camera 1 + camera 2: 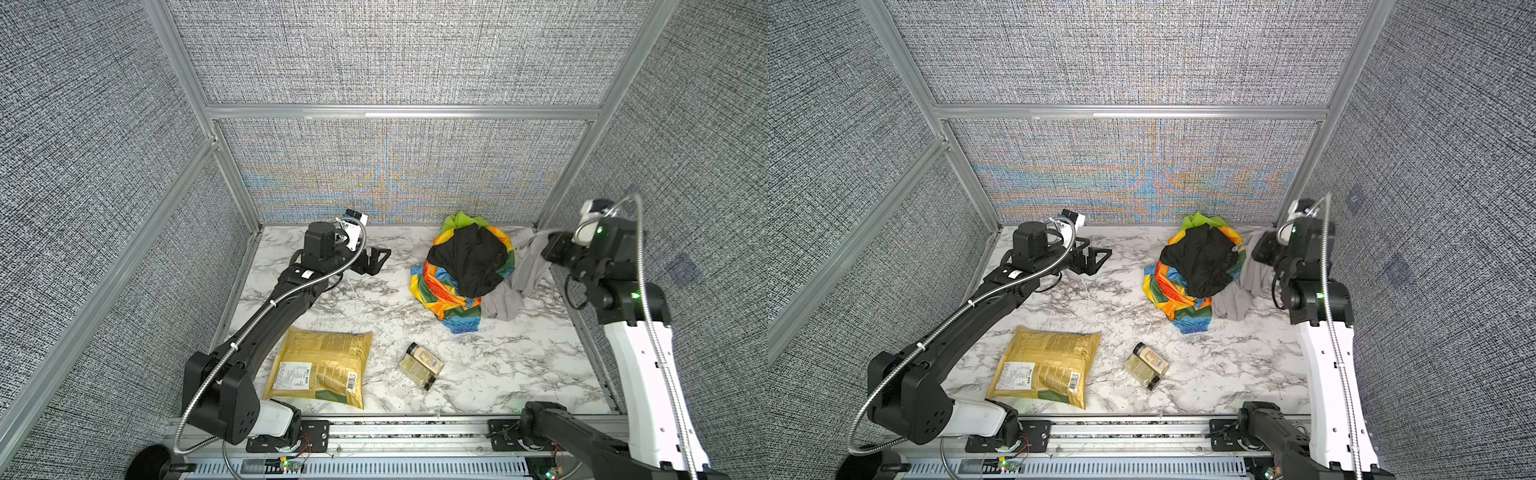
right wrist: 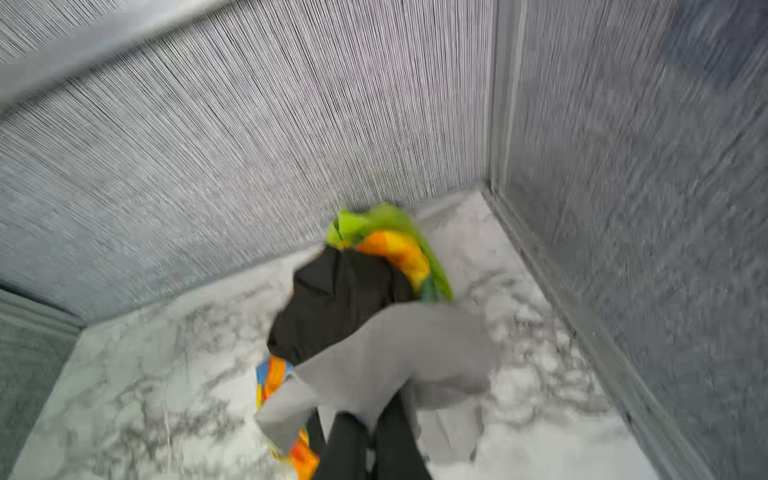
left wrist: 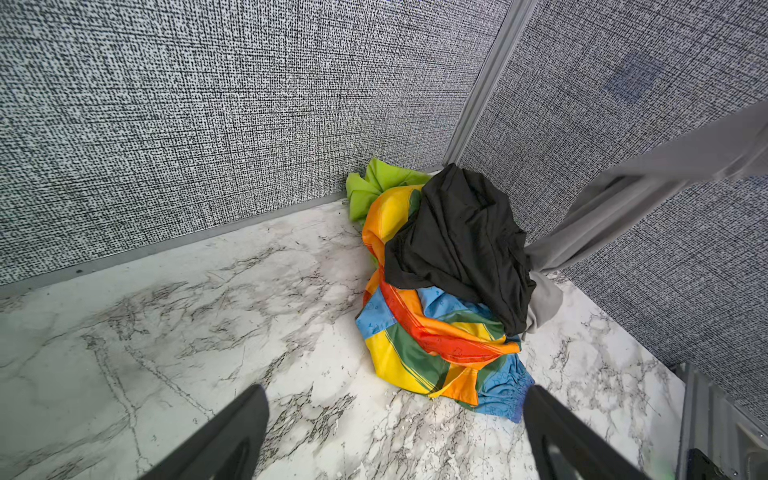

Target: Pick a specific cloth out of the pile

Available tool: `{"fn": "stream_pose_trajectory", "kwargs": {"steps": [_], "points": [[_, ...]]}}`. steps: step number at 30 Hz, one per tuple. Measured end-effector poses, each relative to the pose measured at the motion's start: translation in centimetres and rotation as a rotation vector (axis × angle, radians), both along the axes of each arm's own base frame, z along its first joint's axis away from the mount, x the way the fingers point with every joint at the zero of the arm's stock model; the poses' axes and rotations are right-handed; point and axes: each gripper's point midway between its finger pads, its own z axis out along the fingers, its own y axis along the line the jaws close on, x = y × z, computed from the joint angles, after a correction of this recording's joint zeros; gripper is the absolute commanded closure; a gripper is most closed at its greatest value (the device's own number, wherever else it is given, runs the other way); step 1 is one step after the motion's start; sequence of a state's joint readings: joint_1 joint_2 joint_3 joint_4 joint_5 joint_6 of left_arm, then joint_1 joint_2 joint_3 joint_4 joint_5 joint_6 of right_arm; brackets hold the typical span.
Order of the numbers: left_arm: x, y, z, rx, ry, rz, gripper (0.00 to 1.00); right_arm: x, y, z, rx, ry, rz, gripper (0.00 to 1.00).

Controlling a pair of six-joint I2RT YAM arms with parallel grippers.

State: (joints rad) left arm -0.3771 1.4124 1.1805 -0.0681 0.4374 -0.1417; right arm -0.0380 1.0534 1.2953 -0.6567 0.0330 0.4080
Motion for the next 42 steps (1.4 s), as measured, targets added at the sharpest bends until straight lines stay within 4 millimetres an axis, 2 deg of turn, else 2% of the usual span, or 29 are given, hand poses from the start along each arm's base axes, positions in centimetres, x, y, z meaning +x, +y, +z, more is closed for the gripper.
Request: {"fn": "stream_pose_trajectory", "kwargs": {"steps": [2, 4, 6, 9, 10, 13, 16, 19, 21, 29, 31, 32, 37, 40, 42], "points": [[0.0, 0.0, 0.0, 0.000, 0.001, 0.000, 0.01, -0.8, -0.1, -4.5, 0.006, 0.101, -0.012, 0.95], [0.1, 0.0, -0.2, 0.001, 0.005, -0.001, 0.01, -1.3, -0.5, -8.2, 0.008, 0.188, -0.035, 0.94], [0.2, -0.1, -0.5, 0.003, 0.011, -0.001, 0.01, -1.4, -1.2, -11.2, 0.002, 0.267, -0.062, 0.92], [0.1, -0.2, -0.6, 0.004, 0.014, -0.005, 0.01, -1.1, -2.4, -14.8, 0.001, 0.358, -0.106, 0.89], [0.1, -0.2, -0.6, 0.004, 0.014, -0.006, 0.01, -0.9, -2.7, -15.8, 0.001, 0.384, -0.116, 0.85], [0.1, -0.4, -0.6, 0.004, 0.014, -0.009, 0.01, 0.0, -3.2, -18.6, 0.018, 0.449, -0.129, 0.60], [0.0, -0.5, -0.6, 0.004, 0.015, -0.012, 0.01, 1.4, -2.7, -20.7, 0.052, 0.481, -0.086, 0.36], [0.0, -0.5, -0.8, 0.006, 0.018, -0.012, 0.01, 2.6, -1.8, -22.6, 0.090, 0.504, -0.036, 0.20], [0.0, -0.6, -0.7, 0.008, 0.015, -0.016, 0.01, 3.0, -1.3, -23.9, 0.109, 0.520, -0.012, 0.16], [0.0, -0.6, -0.7, 0.010, 0.013, -0.013, 0.01, 2.8, 0.3, -28.7, 0.165, 0.611, 0.040, 0.16], [0.0, -0.7, -0.7, 0.012, 0.010, -0.014, 0.01, 2.6, 0.3, -29.7, 0.172, 0.636, 0.036, 0.20], [0.0, -0.7, -0.7, 0.012, 0.010, -0.014, 0.01, 2.6, 0.4, -30.1, 0.171, 0.645, 0.035, 0.24], [0.0, -0.7, -0.7, 0.014, 0.012, -0.014, 0.01, 2.8, -0.2, -30.8, 0.157, 0.650, -0.002, 0.64], [0.0, -0.8, -0.8, 0.017, 0.010, -0.016, 0.01, 2.9, -0.6, -30.2, 0.144, 0.631, -0.024, 0.80], [0.0, -0.8, -0.8, 0.017, 0.010, -0.016, 0.01, 3.1, -1.0, -29.0, 0.126, 0.599, -0.043, 0.91]]}}
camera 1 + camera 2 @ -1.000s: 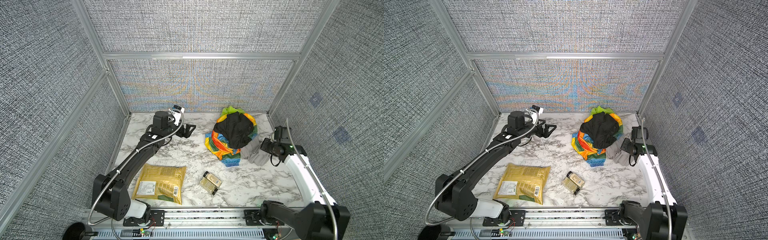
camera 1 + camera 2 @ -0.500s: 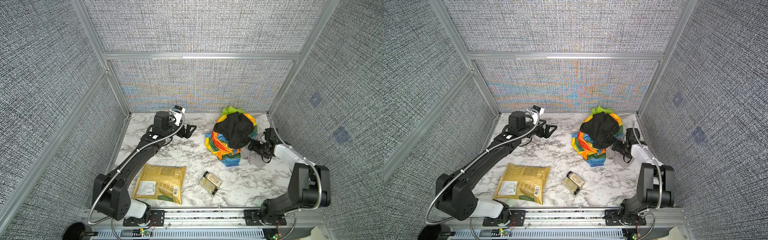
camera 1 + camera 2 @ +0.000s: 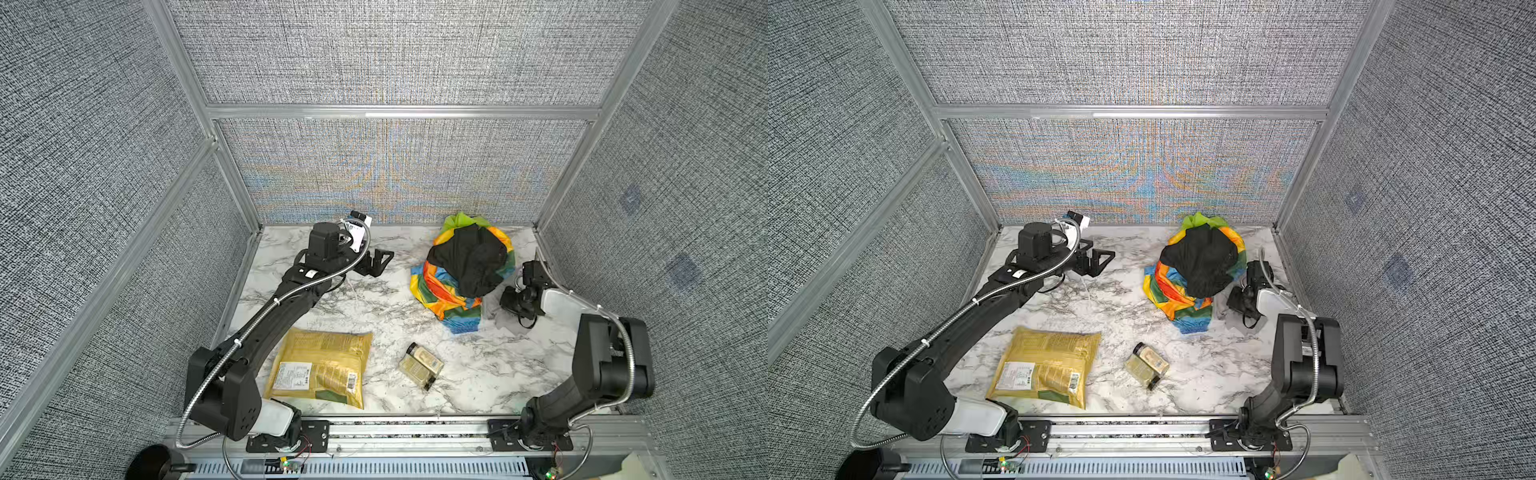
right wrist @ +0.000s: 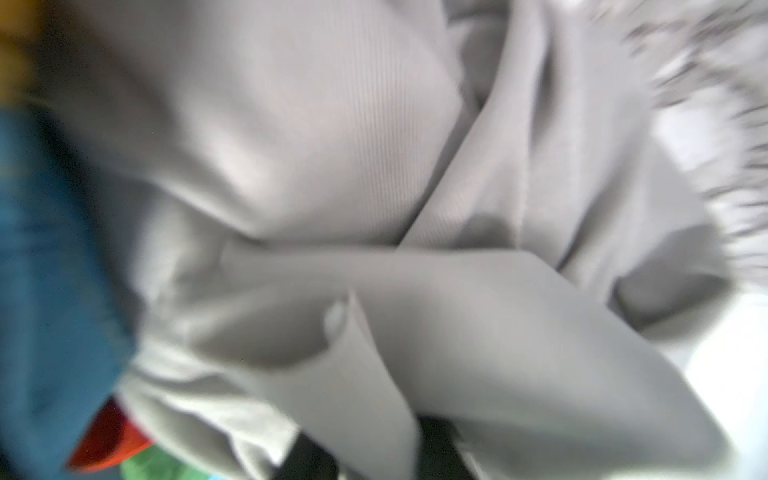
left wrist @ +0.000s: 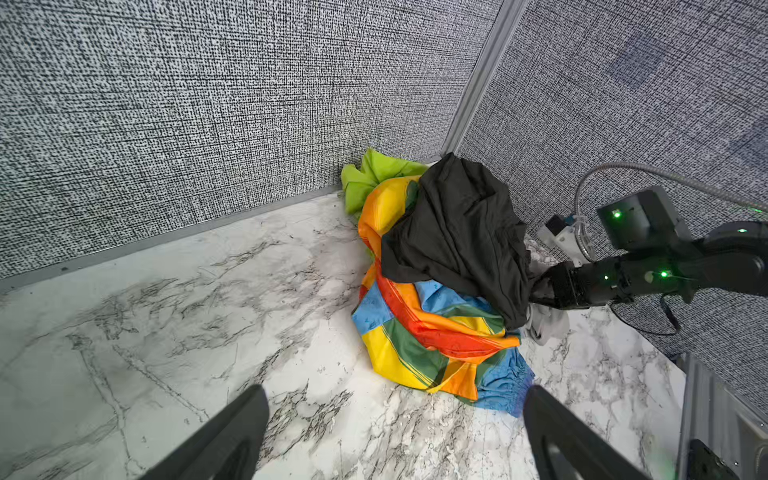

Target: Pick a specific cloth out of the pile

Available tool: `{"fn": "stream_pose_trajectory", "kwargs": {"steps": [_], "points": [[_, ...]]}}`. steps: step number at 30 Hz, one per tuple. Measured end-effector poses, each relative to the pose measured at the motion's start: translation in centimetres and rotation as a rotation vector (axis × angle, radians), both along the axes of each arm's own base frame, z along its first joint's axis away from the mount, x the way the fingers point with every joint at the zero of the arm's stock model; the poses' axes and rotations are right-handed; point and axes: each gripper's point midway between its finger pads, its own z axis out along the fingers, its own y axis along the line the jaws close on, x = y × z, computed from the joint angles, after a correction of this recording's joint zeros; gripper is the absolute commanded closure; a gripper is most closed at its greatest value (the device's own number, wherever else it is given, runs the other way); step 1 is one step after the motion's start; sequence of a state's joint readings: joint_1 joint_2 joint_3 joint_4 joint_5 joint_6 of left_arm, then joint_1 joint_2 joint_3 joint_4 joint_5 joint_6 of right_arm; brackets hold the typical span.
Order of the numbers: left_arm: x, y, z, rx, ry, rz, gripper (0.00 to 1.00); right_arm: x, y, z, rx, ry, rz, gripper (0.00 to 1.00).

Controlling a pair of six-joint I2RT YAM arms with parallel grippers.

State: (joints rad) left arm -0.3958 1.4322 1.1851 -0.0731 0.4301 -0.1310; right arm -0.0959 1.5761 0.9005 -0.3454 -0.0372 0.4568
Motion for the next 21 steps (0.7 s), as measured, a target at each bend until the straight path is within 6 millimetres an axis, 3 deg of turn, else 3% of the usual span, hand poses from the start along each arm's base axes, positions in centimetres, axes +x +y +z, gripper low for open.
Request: {"fn": "stream_pose_trajectory", "kwargs": {"steps": [4, 12, 21], "points": [[0.0, -0.1, 0.0, 0.000, 0.000, -0.001, 0.01, 0.1, -0.7, 1.9, -0.042, -0.047, -0.022, 1.00], [-0.1, -0.1, 0.0, 0.001, 0.002, -0.003, 0.01, -0.9, -2.1, 5.6, -0.123, -0.106, -0.066, 1.00], [-0.1, -0.1, 0.1, 0.000, 0.000, -0.004, 0.01, -0.9, -3.5, 13.5, -0.199, -0.243, -0.115, 1.00]]}}
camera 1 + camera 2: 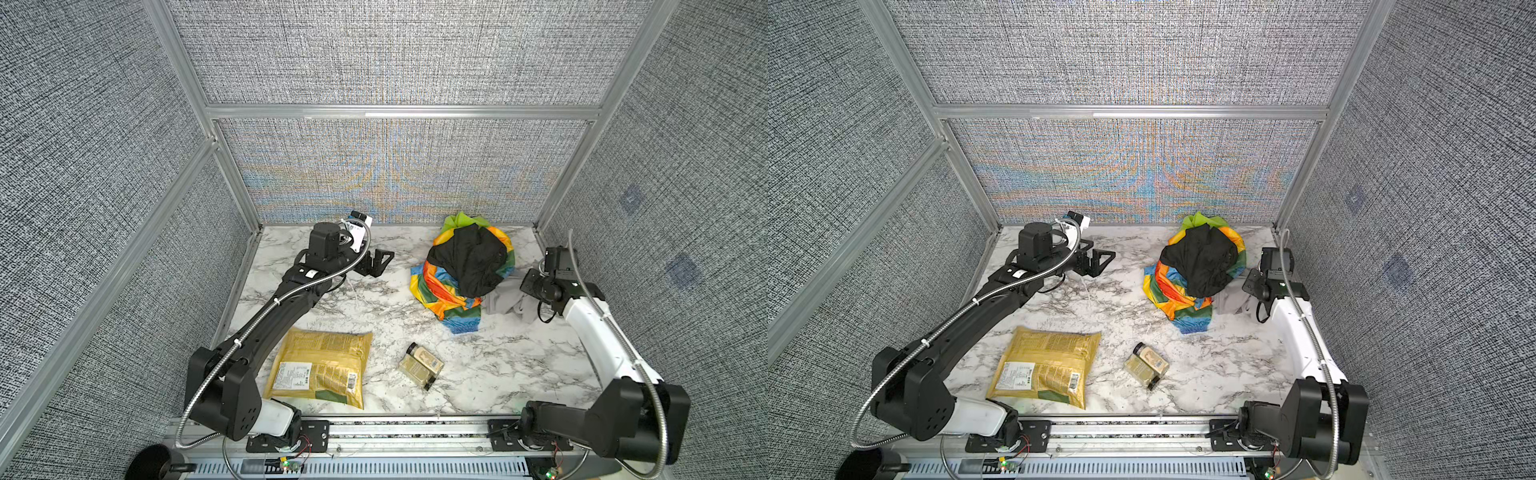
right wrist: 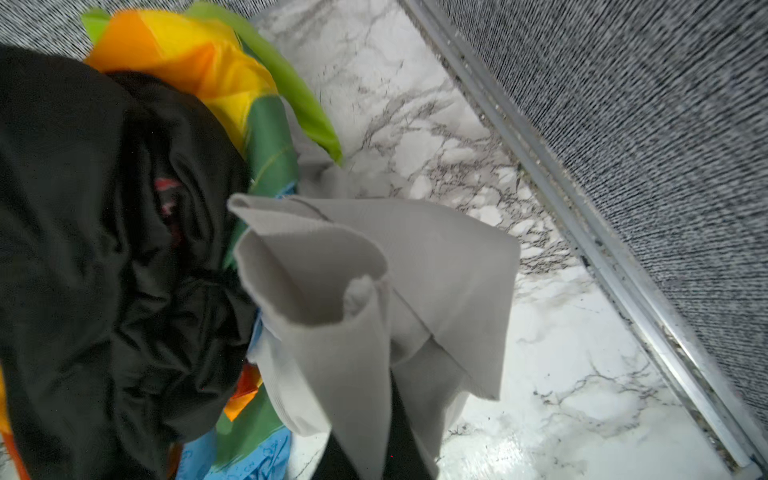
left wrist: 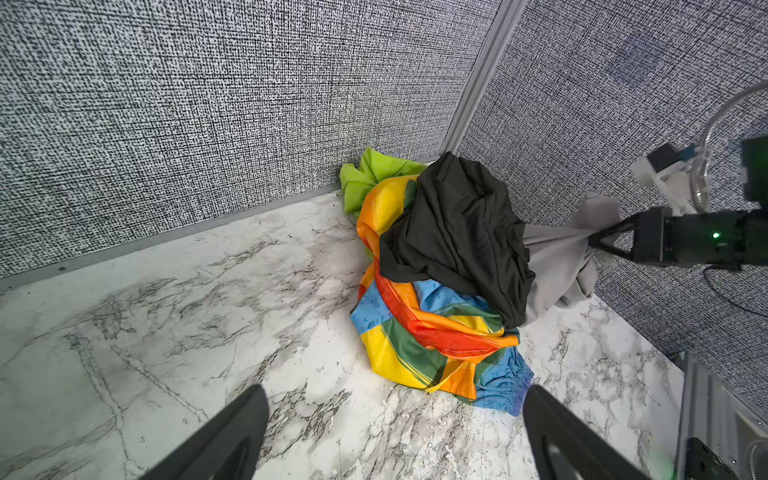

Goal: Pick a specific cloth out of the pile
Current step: 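Lift the grey cloth high with the right gripper, pulling it from the pile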

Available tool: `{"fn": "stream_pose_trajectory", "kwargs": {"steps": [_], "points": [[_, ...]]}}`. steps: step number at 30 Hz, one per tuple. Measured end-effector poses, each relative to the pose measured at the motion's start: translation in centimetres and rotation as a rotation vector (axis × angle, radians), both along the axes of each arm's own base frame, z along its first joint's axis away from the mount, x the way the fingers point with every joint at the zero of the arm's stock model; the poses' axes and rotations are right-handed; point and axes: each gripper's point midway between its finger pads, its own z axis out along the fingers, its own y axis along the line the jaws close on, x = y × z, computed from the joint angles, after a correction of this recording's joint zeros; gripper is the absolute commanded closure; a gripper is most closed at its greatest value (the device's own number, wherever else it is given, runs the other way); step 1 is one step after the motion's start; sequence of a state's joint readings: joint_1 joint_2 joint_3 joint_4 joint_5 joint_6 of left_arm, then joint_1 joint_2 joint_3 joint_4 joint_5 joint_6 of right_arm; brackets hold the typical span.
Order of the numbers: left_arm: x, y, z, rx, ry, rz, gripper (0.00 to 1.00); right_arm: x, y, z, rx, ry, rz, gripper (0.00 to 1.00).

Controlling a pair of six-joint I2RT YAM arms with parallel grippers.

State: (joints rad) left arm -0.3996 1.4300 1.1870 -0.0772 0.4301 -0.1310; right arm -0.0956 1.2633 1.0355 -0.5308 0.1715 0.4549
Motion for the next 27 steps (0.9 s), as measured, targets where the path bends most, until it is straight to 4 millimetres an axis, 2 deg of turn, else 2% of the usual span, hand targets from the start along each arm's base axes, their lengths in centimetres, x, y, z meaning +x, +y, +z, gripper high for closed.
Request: {"fn": "stream_pose_trajectory", "kwargs": {"steps": [9, 14, 23, 27], "points": [[-0.1, 0.0, 0.3, -0.003, -0.006, 0.000, 0.01, 0.1, -0.1, 7.8, -0.029, -0.138, 0.010, 1.00], [-0.1, 0.0, 0.3, -0.003, -0.007, -0.001, 0.01, -0.6, 0.2, 11.9, -0.038, -0.223, 0.023, 1.00], [-0.2, 0.0, 0.4, -0.004, -0.008, -0.002, 0.01, -1.5, 1.6, 17.7, -0.019, -0.361, 0.077, 1.00], [-0.2, 0.0, 0.3, -0.003, -0.008, -0.003, 0.01, -1.9, 2.6, 19.2, -0.013, -0.381, 0.110, 1.00]]}}
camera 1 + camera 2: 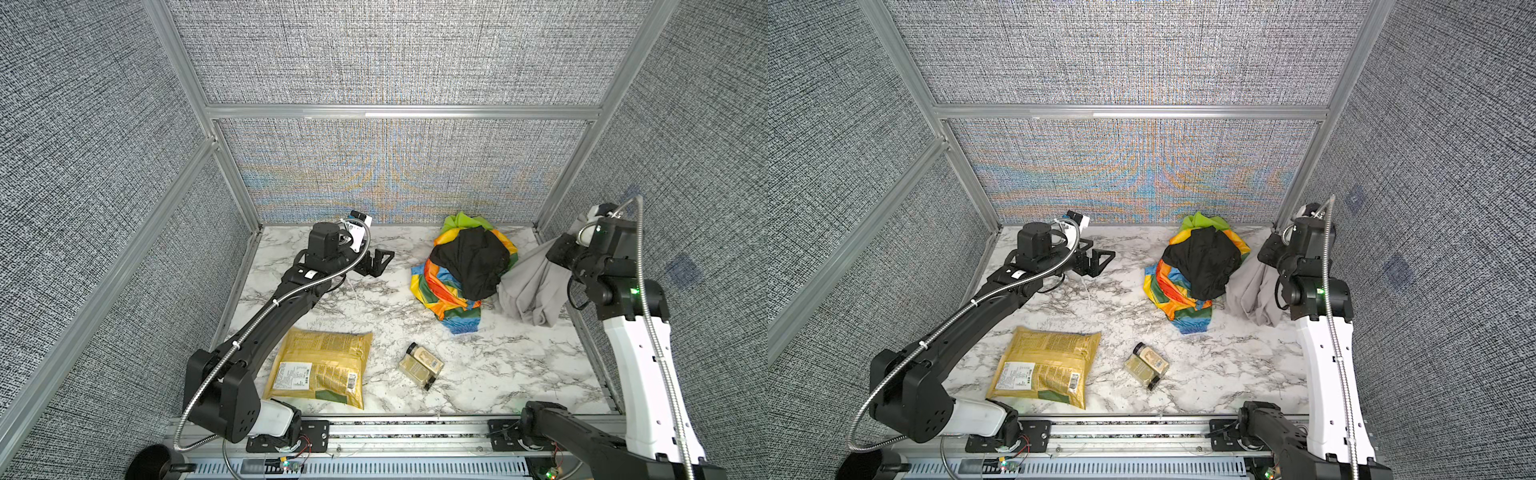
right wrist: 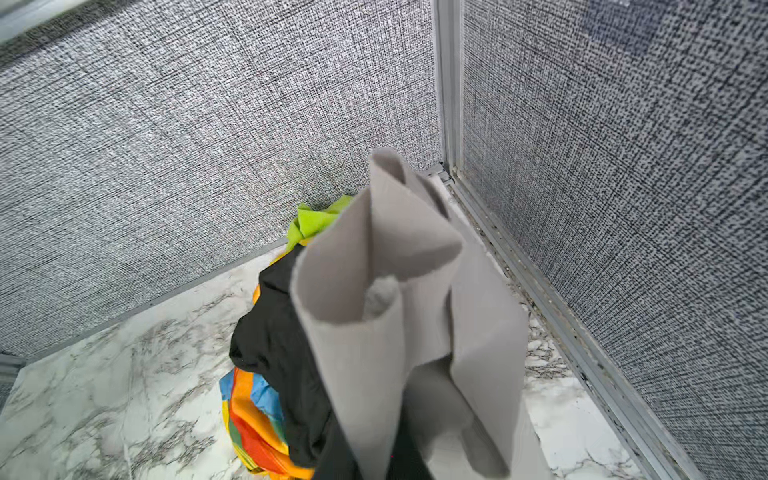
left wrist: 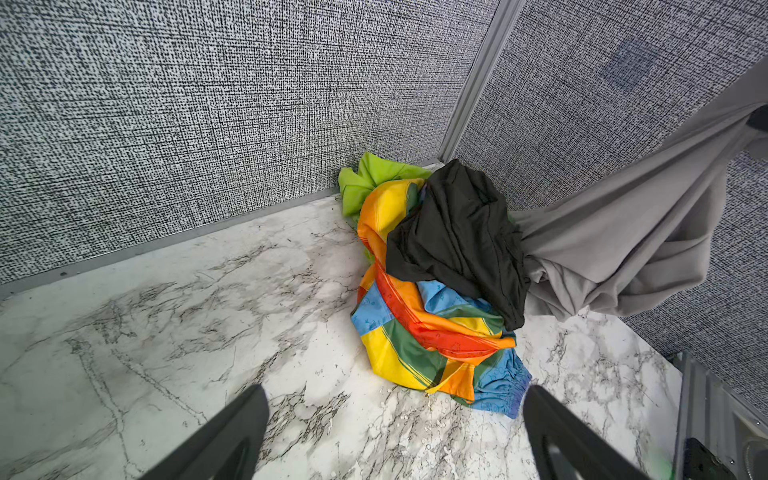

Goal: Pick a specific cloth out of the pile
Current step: 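Lift the grey cloth high with the right gripper, pulling it from the pile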

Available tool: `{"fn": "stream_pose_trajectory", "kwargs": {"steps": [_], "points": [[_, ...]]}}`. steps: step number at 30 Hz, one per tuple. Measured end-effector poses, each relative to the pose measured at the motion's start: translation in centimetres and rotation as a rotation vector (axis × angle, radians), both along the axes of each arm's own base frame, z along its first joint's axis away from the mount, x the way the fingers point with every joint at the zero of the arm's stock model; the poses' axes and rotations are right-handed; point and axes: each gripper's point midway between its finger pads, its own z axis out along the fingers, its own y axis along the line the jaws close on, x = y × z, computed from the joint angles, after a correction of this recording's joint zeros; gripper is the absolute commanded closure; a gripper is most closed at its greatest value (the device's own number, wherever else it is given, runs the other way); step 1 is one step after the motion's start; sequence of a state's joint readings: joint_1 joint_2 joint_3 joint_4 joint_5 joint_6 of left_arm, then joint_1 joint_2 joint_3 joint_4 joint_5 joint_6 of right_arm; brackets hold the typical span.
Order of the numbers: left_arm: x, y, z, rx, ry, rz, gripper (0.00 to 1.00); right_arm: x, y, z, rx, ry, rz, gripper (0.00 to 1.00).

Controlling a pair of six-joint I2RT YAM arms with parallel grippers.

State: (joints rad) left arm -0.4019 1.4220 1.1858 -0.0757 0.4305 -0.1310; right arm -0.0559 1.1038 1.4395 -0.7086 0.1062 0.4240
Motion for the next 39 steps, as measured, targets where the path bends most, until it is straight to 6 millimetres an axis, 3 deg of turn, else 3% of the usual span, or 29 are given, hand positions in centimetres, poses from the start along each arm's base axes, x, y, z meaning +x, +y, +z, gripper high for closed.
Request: {"fn": "stream_pose_trajectory", "kwargs": {"steps": [11, 23, 39], "points": [[-0.1, -0.1, 0.0, -0.001, -0.003, -0.004, 0.01, -1.5, 2.2, 4.1, 0.000, -0.090, 0.075, 1.00], [-0.2, -0.1, 0.3, 0.000, -0.011, 0.003, 0.01, -3.5, 2.8, 8.5, 0.000, -0.210, 0.100, 1.00], [-0.4, 0.3, 1.2, -0.001, -0.036, 0.025, 0.01, -6.5, 4.2, 18.2, 0.021, -0.534, 0.178, 1.00]]}}
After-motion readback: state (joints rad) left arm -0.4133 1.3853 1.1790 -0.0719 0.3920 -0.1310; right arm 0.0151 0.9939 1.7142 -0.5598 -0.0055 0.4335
